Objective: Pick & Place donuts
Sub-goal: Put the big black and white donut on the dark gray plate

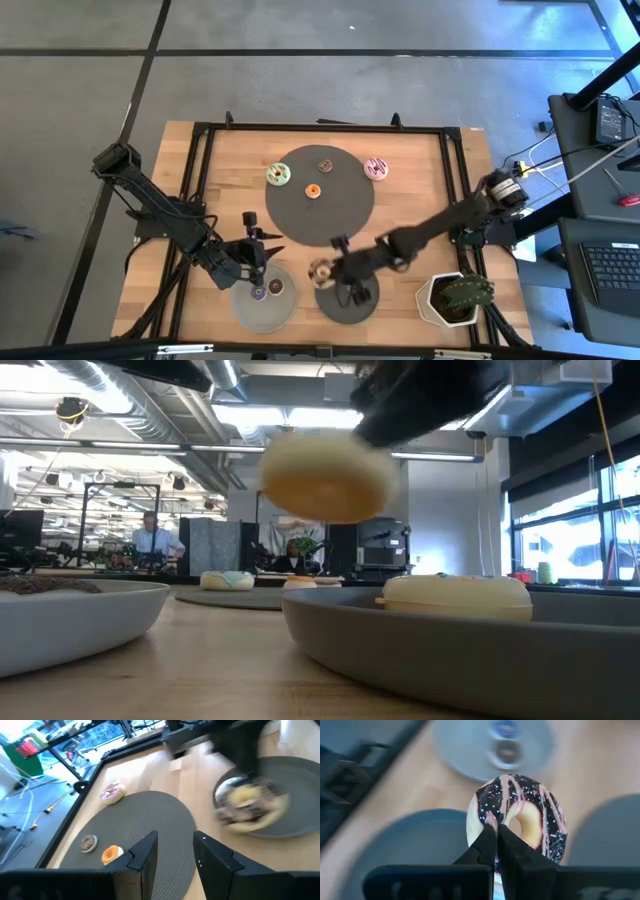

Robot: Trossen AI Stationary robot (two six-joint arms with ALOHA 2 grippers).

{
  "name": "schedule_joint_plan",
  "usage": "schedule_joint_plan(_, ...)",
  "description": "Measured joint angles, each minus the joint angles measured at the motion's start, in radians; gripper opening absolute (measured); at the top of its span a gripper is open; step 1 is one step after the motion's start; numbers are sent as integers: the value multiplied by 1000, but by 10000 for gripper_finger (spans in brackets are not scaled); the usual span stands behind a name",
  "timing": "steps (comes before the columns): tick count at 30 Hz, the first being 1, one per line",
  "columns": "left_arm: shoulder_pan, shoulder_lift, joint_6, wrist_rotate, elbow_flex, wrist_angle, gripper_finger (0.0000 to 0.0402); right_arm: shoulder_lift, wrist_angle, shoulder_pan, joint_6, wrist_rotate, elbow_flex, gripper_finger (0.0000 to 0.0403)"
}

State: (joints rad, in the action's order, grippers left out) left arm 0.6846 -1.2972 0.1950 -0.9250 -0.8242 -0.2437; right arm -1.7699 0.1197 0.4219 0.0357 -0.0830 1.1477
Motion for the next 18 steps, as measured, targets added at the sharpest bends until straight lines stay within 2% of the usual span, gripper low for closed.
schedule_joint_plan(5,0,0,0,-9,0,0,125,-1,-16,103,-92,-7,0,9)
schedule_joint_plan(8,0,0,0,-9,0,0,125,-22,-25,138,-134,-62,1,9)
schedule_joint_plan(12,0,0,0,-9,0,0,123,-61,-32,148,-164,-131,1,10)
schedule_joint_plan(18,0,0,0,-3,0,0,125,-104,-38,147,-204,-129,1,11)
